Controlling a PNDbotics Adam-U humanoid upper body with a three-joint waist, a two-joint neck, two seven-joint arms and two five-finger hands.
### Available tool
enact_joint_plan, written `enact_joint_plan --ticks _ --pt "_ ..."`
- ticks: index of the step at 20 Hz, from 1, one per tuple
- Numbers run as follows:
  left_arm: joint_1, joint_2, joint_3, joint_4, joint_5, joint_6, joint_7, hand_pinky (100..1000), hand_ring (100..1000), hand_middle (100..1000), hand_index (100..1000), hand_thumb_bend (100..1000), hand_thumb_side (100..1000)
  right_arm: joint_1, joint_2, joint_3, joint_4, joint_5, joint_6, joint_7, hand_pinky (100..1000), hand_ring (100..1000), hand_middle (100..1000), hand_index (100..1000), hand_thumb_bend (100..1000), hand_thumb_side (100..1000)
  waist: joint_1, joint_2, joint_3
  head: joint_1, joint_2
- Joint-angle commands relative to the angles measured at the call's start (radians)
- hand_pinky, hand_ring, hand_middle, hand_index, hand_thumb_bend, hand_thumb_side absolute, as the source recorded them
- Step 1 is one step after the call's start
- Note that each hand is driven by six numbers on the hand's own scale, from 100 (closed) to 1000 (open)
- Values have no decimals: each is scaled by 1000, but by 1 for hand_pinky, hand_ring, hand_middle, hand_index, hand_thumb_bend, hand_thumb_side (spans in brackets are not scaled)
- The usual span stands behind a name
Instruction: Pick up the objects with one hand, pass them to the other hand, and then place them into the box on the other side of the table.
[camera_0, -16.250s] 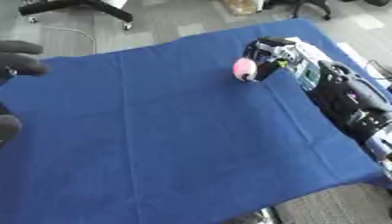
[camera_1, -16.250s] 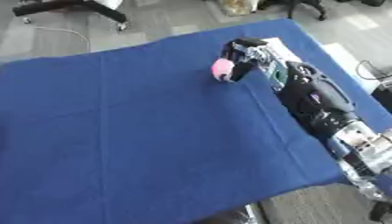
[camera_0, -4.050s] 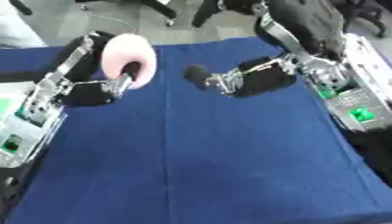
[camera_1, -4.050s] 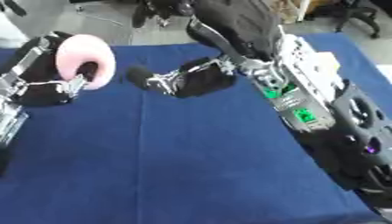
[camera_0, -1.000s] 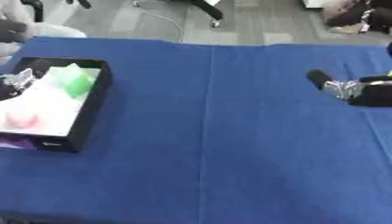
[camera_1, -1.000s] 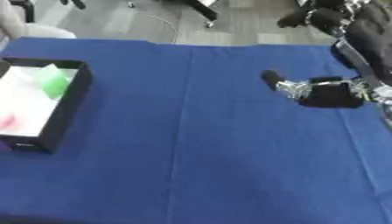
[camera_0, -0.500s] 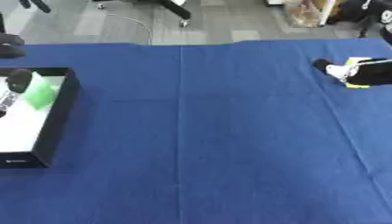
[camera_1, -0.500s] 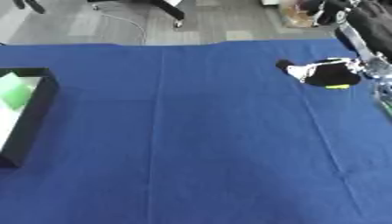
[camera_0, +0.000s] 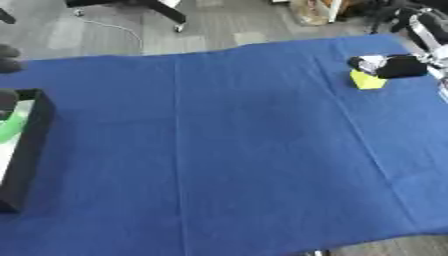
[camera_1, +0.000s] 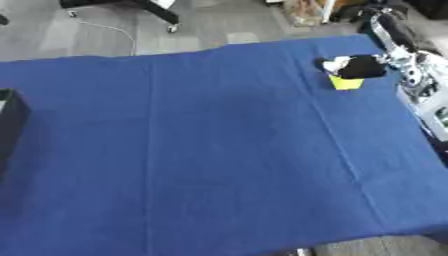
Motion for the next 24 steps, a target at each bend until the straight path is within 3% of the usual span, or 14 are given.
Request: enact_joint_plan --ticks 1,10,24 --pt "-25 -10 -13 -22 11 0 -19 773 682 693 774 515 658 -54 -32 -11 112 -9 6 1 831 745 777 878 585 438 -3 -10 0 -17 -2" --pt "-34 -50 -44 -13 22 1 -66 774 682 692 773 504 671 -170 13 -15 426 -27 46 -99 827 735 771 876 591 435 7 -4 13 -45 -2" --pt "-45 -77 -58 -16 29 0 -85 774 682 692 774 495 684 -261 77 -17 650 -45 11 -101 819 711 743 872 594 425 18 15 42 -79 -2"
